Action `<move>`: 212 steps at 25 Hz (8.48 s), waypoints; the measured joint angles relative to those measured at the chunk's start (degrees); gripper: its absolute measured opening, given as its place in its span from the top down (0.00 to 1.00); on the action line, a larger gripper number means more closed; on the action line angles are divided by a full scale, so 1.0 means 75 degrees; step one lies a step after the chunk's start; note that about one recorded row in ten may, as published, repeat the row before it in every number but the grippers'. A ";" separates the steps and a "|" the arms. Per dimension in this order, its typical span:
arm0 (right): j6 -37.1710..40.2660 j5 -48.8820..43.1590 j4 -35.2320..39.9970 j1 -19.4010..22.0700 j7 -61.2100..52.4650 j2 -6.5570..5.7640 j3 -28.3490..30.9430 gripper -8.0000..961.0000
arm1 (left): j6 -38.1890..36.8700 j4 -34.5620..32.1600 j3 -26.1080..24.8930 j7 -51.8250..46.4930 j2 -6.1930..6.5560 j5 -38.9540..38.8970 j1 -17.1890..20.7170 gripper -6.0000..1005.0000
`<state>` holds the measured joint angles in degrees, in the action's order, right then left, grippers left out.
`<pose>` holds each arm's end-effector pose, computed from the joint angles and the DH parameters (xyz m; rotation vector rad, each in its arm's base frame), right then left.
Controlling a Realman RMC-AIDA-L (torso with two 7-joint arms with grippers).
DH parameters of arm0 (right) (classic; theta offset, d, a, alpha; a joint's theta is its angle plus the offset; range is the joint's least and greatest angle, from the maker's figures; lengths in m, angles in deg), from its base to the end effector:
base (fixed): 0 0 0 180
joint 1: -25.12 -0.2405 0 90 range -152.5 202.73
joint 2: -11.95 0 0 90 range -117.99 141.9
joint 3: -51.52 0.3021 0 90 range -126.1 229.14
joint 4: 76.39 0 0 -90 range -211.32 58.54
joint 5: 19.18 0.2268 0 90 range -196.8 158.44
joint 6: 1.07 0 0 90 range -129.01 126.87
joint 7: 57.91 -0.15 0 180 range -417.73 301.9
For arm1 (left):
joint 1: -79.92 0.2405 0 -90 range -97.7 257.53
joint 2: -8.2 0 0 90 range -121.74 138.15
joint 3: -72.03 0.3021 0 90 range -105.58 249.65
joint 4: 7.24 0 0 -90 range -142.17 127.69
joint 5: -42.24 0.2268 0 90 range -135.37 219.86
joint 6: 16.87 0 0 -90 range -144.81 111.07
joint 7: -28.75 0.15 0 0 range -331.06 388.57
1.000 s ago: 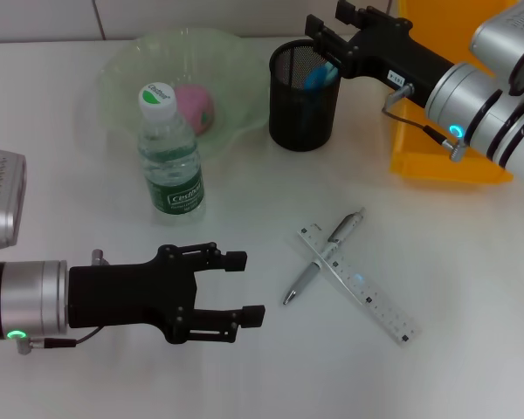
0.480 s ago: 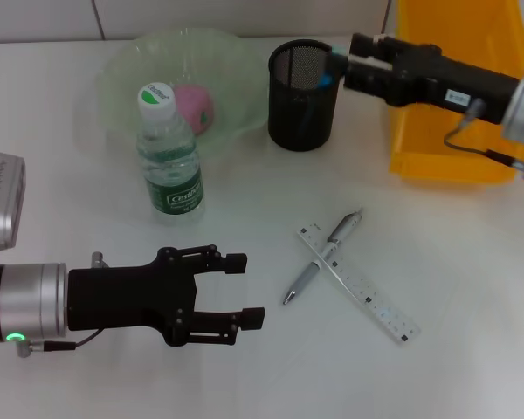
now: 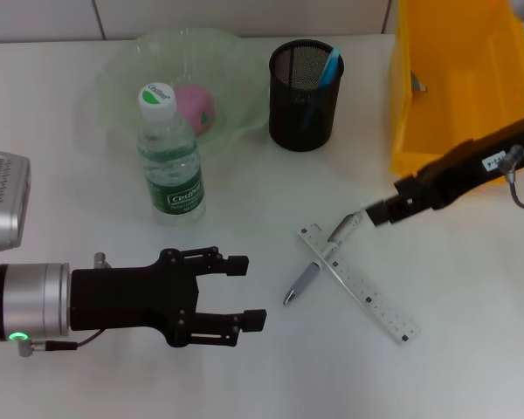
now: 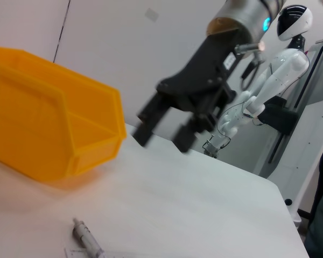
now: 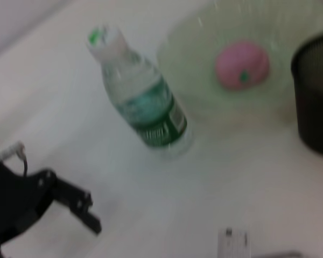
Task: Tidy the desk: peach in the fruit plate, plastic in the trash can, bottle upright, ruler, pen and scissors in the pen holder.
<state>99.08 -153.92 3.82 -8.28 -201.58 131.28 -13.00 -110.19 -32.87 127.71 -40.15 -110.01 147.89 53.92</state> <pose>0.1980 0.3790 0.0105 -2.7340 1.1155 -0.1210 -0.3155 0.2976 -0.0797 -2.9541 -0.6157 -0.8176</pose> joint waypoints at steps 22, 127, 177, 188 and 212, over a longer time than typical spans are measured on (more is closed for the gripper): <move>-0.0963 -0.1640 -0.0267 -0.0575 -0.3402 0.0074 -0.3915 0.27 | 0.0012 -0.0021 0.0018 0.0160 0.0012 0.0012 0.0066 0.18; -0.5238 1.1930 -0.9557 -0.1781 1.3336 0.0086 -0.0322 0.61 | 0.0203 0.0149 0.0017 0.0802 -0.0047 -0.0239 0.0122 0.18; -0.5039 1.2486 -1.0083 -0.2095 1.3666 0.0086 -0.0473 0.47 | 0.0409 0.0441 -0.0041 0.1153 -0.0071 -0.0270 -0.0250 0.18; -0.3808 1.1745 -0.7553 0.0026 1.1109 -0.0161 -0.1223 0.42 | 0.0364 0.0393 -0.0041 0.0651 -0.0050 -0.0269 -0.0280 0.18; 0.0797 0.3492 -0.6767 0.3265 1.0821 -0.0856 0.4934 0.29 | 0.1046 -0.2610 0.2210 -0.5288 -0.0091 -0.0170 -0.1371 0.18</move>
<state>105.06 -127.73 -46.94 16.21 -120.42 124.86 24.01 -102.34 -52.44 144.29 -79.81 -110.69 146.61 43.64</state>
